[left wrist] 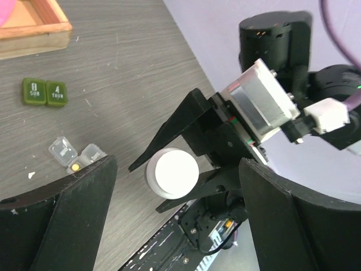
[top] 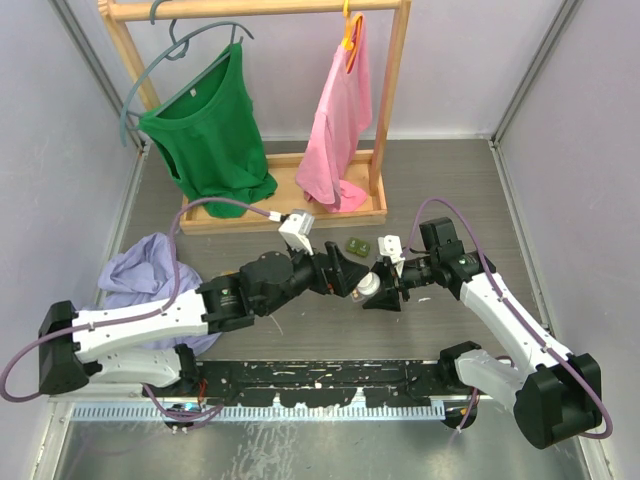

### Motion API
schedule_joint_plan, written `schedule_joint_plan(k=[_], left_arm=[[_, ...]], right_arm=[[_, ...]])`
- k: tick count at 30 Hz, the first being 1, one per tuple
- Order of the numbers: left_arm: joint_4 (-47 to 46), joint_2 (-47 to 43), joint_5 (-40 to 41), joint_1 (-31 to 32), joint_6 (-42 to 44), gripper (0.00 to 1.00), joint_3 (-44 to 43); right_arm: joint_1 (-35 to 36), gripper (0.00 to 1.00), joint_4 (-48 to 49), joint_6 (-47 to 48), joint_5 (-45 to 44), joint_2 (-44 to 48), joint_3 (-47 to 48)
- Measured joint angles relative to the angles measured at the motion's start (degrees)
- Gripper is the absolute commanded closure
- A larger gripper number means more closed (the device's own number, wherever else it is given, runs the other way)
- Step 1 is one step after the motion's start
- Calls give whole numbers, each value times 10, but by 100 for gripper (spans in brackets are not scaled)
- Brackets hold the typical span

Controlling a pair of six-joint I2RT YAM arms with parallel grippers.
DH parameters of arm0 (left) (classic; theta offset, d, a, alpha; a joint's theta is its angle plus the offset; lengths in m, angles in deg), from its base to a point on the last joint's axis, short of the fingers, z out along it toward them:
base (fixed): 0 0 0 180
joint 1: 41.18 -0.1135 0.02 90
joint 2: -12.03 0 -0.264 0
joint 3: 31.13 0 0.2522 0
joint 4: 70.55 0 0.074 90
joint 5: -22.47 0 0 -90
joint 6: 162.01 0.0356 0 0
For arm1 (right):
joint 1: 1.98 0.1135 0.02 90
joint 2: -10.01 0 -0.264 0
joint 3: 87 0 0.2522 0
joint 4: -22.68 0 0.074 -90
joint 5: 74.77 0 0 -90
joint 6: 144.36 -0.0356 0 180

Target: Sort the pills into containers

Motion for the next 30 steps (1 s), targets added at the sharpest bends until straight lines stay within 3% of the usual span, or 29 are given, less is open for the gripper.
schedule_joint_plan(k=[12, 22, 30], left_arm=[[100, 102, 23, 18, 2, 32, -91], [132, 130, 23, 24, 3, 39, -112], [140, 131, 16, 28, 1, 61, -122]], right_arm=[[0, 85, 0, 0, 0, 0, 0], [0, 85, 0, 0, 0, 0, 0], [0, 85, 0, 0, -2, 0, 0]])
